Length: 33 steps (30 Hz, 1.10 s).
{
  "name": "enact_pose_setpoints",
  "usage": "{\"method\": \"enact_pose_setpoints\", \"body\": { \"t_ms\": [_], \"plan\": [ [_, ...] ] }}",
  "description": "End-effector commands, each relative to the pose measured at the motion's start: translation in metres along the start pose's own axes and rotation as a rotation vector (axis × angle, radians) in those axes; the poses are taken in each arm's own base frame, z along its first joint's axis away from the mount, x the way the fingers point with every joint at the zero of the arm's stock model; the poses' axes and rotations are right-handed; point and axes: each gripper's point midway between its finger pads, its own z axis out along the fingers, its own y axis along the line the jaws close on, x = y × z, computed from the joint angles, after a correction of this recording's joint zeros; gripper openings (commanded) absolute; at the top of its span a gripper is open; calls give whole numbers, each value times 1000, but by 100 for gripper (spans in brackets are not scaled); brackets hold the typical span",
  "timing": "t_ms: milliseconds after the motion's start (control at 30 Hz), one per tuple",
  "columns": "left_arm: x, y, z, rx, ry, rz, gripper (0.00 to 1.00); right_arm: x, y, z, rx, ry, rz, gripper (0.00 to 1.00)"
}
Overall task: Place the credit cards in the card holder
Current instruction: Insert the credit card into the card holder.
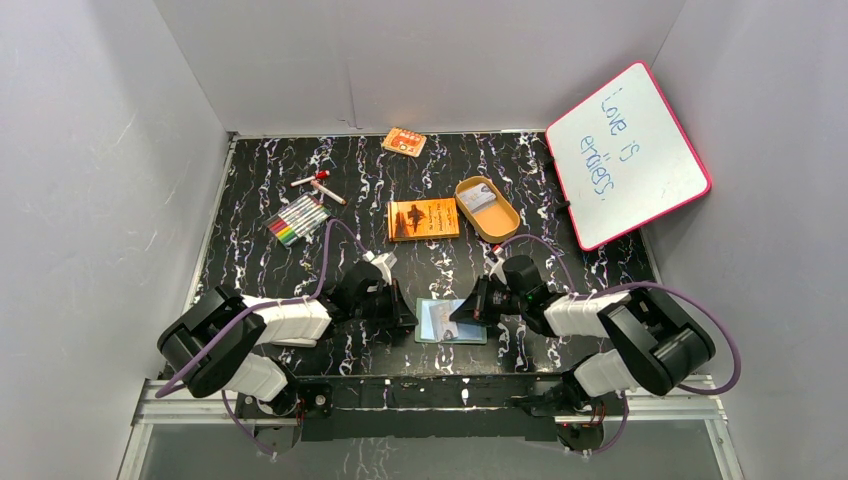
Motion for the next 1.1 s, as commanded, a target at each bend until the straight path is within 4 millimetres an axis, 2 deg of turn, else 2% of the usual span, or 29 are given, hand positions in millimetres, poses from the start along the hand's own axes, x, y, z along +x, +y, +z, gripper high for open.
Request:
{"method": "enact_pose_setpoints", "body": {
  "t_ms": [0, 267, 467, 900, 1067],
  "plan": [
    [-1, -3, -1, 16, -6, 4, 0, -6, -6, -1, 43, -75, 12, 0],
    [-1, -3, -2, 18, -8, 3, 0, -14, -9, -4, 64, -130, 41, 0],
    [0, -3, -2, 18, -8, 2, 0, -9, -8, -1, 53, -110, 50, 0],
    [-1, -3, -2, 17, -11, -2, 0, 4, 6, 11, 27, -55, 26, 1],
    [-2, -2, -3, 12, -17, -5, 0, 5, 9, 9, 28, -55, 32, 29]
  ]
}}
